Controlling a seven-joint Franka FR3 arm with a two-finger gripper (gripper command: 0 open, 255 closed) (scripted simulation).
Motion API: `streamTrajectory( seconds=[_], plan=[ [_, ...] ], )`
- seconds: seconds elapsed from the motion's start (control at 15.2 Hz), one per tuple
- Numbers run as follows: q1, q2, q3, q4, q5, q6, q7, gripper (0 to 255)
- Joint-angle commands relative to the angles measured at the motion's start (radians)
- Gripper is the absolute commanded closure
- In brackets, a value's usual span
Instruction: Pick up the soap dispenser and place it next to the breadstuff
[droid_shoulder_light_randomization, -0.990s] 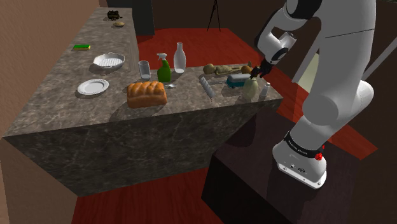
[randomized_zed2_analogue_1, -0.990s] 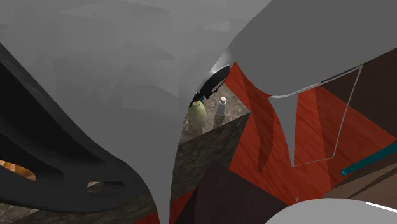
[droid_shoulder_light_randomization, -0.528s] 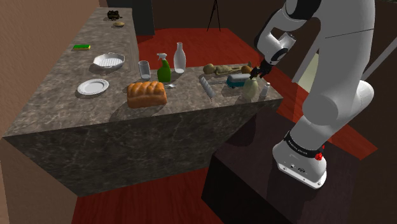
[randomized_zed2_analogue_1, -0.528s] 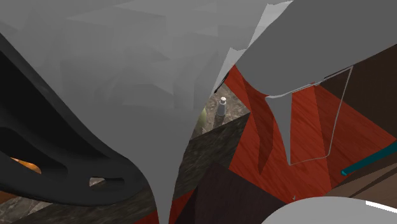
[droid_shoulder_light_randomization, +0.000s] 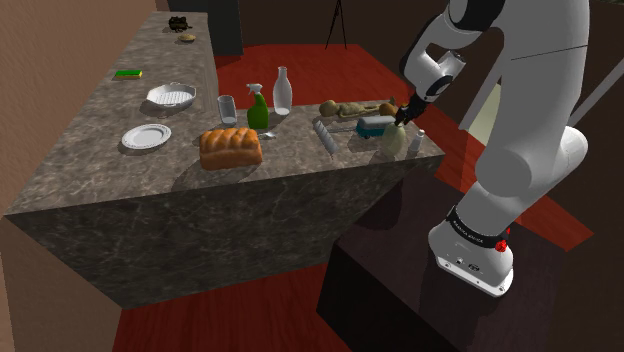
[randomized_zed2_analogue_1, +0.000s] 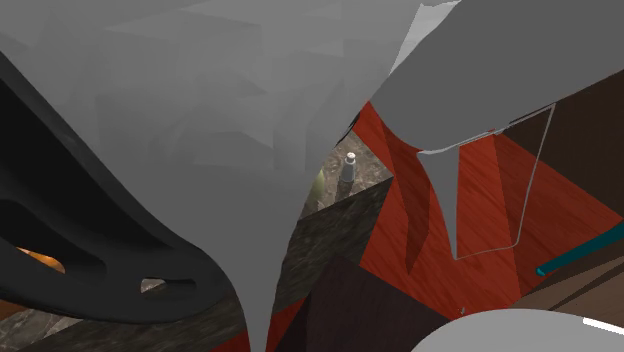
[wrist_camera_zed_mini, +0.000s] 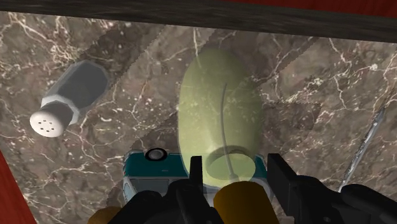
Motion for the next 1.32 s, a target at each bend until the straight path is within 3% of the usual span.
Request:
streamTrajectory(
  seconds=[0.0,1.25],
  plan=[
    [0.000,0.000,0.000,0.000,0.000,0.000,0.000,255],
    [0.130,-0.207,-0.166,-0.048,-0.288,-0.095,0.238,255]
  ],
)
